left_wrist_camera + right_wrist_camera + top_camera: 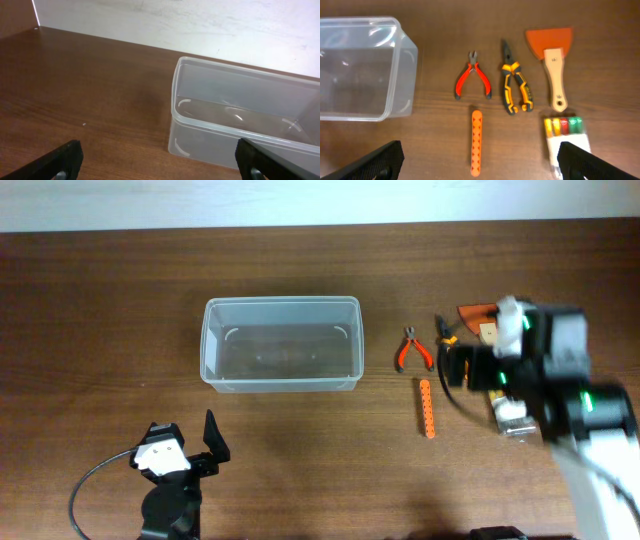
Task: Pack container
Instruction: 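Reach right gripper down and grasp the orange bit holder strip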
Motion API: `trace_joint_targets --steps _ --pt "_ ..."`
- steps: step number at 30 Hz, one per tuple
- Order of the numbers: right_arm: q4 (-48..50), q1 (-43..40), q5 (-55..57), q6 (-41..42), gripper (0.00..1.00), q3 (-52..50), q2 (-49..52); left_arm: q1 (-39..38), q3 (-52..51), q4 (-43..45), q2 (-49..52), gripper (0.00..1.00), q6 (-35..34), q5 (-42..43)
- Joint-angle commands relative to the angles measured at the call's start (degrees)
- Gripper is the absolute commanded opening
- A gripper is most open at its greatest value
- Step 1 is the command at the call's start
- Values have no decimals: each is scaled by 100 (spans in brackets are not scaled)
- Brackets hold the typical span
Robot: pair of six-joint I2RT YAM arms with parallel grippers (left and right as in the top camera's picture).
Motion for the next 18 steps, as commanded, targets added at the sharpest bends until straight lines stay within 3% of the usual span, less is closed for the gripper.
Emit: trace_joint_targets --steps 1,3,4,5,12,18 --pt "-437 -37 -501 -70 99 459 833 -24 -15 -9 -17 99 50 -20" --pt "-481 -37 -535 -72 95 476 1246 -24 -17 -9 -17 99 50 -20" --pt "-522 -37 -533 -92 71 476 1569 -24 -17 -9 -17 99 50 -20" --pt "-557 -37 -538 -90 67 476 1781 -24 -17 -9 -17 99 50 -20" --pt "-813 -31 -553 -98 67 444 2863 -24 -17 -9 -17 99 50 -20" --pt "-629 -26 -535 -243 63 11 3136 -24 -17 -9 -17 99 50 -20"
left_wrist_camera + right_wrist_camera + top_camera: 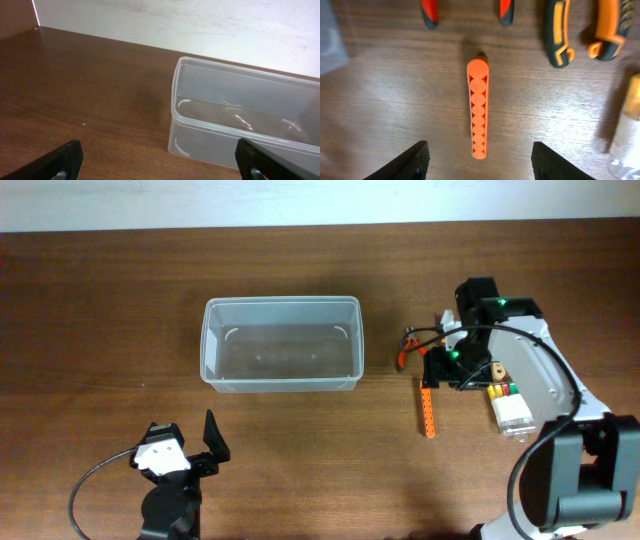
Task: Pack container
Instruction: 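Reach right gripper down and grasp the orange bit holder strip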
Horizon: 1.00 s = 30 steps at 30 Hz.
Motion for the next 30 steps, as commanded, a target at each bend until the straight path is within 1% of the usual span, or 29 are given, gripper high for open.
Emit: trace_joint_targets --steps 1,8,13,16,21,30 --pt "179 -22 -50 -107 63 -337 44 -24 -15 -9 -17 99 50 -20" --pt "562 297 33 -238 63 -861 44 -24 -17 -9 -17 99 50 -20" --pt "796 743 522 -227 63 -1023 44 -24 -15 -9 -17 99 50 -20" --pt "907 940 850 -26 63 -1108 44 -24 -15 -9 -17 99 50 -20" --pt "1047 962 1062 227 63 -1237 44 -24 -15 -9 -17 99 50 -20" --pt "1180 938 1099 223 63 -1307 44 -24 -17 -9 -17 99 50 -20"
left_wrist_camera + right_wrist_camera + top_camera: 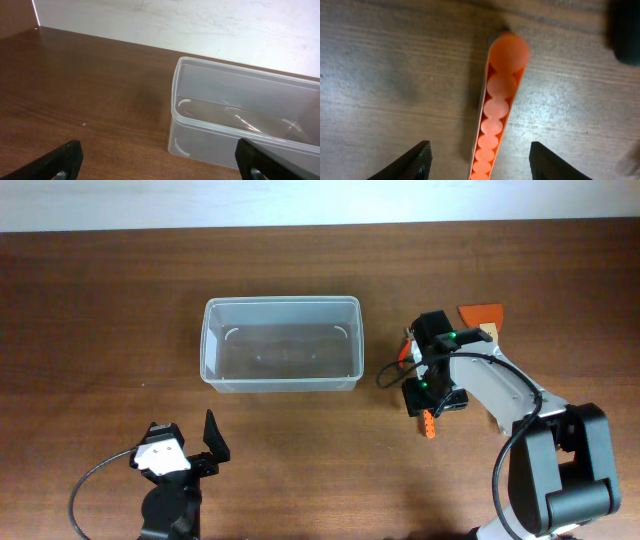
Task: Pack container
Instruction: 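Reach right gripper down and grasp the orange bit holder strip, then lift the orange strip and lower it into the clear container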
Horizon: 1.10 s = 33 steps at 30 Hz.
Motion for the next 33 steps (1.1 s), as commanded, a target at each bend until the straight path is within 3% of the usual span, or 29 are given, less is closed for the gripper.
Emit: trace_joint_targets --steps 1,8,13,17,20,26,30,33 --pt "96 -17 133 70 63 -111 20 -24 -15 -9 -17 99 50 -20" --pt "527 -17 133 70 61 -450 22 -24 -17 -9 -17 99 50 -20" --pt "573 -17 133 72 45 -501 22 -24 -15 -9 -17 99 50 -20" --pt "592 -17 133 72 40 -503 22 -24 -15 -9 -17 99 50 -20" --pt "610 -17 133 72 27 -503 22 -24 -17 -9 -17 99 50 -20" --pt "614 -17 133 114 25 -507 22 -24 -15 -9 -17 99 50 -20" --pt "621 -17 133 114 14 -525 22 -24 -15 -9 -17 99 50 -20" --pt "767 -17 136 114 13 -640 22 -24 -15 -9 -17 99 50 -20"
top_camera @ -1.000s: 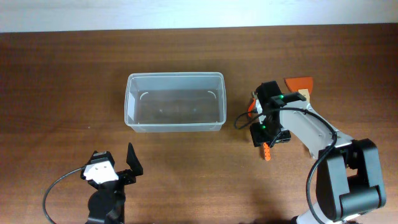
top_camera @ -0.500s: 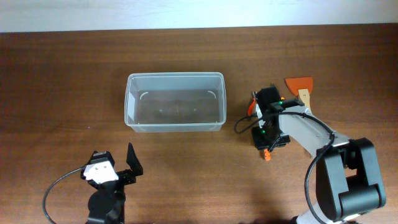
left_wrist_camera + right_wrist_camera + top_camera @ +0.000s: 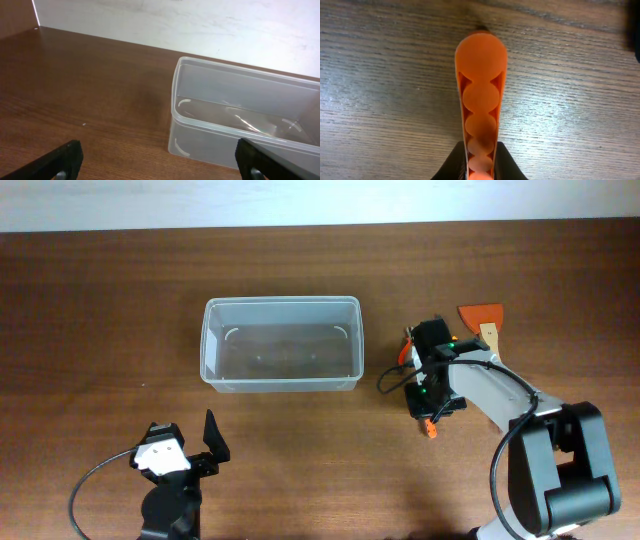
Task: Pack container
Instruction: 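Lift the orange strip and lower it into the clear container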
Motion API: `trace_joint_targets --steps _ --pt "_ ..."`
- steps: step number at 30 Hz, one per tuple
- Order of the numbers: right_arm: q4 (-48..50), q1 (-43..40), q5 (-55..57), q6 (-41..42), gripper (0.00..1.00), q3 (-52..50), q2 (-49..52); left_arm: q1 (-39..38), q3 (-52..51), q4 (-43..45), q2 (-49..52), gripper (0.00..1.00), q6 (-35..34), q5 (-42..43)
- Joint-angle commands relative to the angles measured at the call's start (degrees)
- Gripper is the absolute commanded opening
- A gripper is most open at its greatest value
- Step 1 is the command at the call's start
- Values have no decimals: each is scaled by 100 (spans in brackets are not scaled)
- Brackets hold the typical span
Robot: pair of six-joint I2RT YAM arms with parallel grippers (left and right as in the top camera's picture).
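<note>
The clear plastic container (image 3: 282,302) stands open at the table's middle; it also shows in the left wrist view (image 3: 240,125). To its right lies a slim orange strip with a row of round cells (image 3: 481,75), its near end poking out below the arm (image 3: 431,430). My right gripper (image 3: 481,162) is down at the table with its black fingers (image 3: 455,167) pressed against both sides of the strip, shut on it. My left gripper (image 3: 185,438) rests open at the front left, holding nothing (image 3: 160,162).
Red-handled pliers (image 3: 404,352) peek out beside the right arm, close to the container's right wall. An orange scraper with a wooden handle (image 3: 483,315) lies at the back right. The right arm covers the other tools there.
My right gripper was open astride the orange strip; now its fingers are shut on the strip's sides. The left arm and the container have not moved.
My right gripper hung high over the row of tools right of the container. It then stood lower, open above the orange strip, then close over it with fingers wide apart. Now it grips the strip at the table. The left arm stayed still.
</note>
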Motion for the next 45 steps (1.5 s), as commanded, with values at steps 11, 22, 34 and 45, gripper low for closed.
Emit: trace_joint_targets --steps 11,22,34,45 --pt "459 -17 94 129 4 -315 -33 -24 -15 -11 -17 99 50 -20" --pt "-1499 4 92 -195 4 2448 -284 -24 -17 -11 -17 99 50 -20" --pt "-1928 1003 44 -2107 4 4511 -284 -24 -15 -11 -17 99 50 -20" --pt "-879 1985 -219 -3751 4 4483 11 -24 -17 -11 -17 99 50 -20"
